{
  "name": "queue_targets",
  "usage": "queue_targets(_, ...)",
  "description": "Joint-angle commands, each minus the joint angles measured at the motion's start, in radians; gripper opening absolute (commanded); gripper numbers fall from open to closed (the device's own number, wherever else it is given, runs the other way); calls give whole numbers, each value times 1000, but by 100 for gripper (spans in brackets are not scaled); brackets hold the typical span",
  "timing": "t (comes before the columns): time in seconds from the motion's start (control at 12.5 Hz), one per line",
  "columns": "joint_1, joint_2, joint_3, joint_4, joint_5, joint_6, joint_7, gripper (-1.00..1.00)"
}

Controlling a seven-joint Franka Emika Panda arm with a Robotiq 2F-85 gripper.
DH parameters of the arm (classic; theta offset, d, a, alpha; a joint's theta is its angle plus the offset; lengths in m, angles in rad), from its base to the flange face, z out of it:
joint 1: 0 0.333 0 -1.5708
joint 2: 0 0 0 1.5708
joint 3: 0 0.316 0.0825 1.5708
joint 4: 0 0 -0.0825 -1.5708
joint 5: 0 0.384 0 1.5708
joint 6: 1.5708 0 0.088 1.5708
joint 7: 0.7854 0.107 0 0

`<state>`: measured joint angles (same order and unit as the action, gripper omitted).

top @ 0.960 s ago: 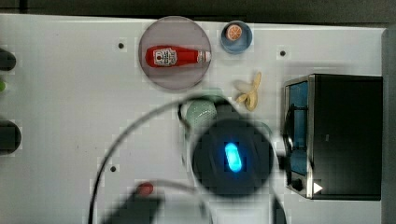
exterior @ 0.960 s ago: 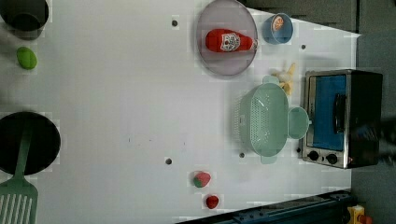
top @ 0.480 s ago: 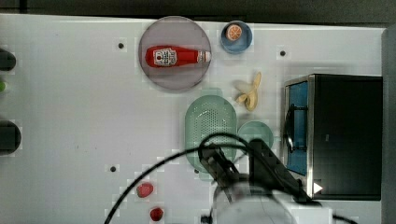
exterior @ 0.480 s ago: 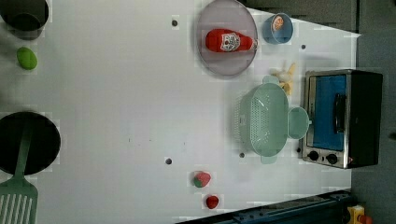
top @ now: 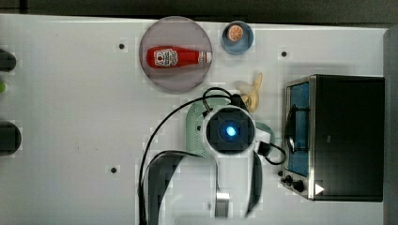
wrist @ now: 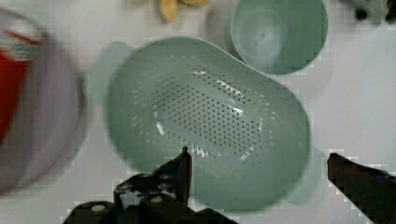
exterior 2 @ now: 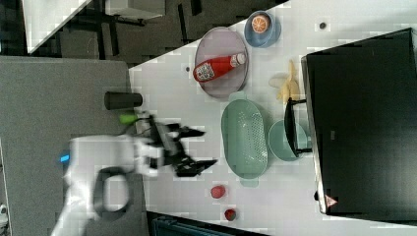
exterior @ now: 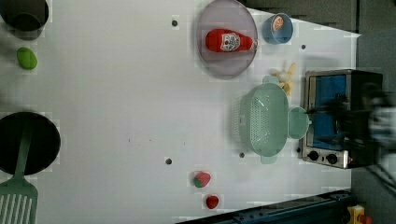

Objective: Drag strainer right to left.

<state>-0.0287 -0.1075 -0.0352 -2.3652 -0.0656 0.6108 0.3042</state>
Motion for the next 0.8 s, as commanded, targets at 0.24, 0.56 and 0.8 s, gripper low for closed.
queue_targets(0.24,8,184,10,-54,14,277,320,100)
queue_targets(0.56,10,342,28,-55,17,421,406,100)
queue_targets(0.8,26,420,37,-53,19,475,410,100)
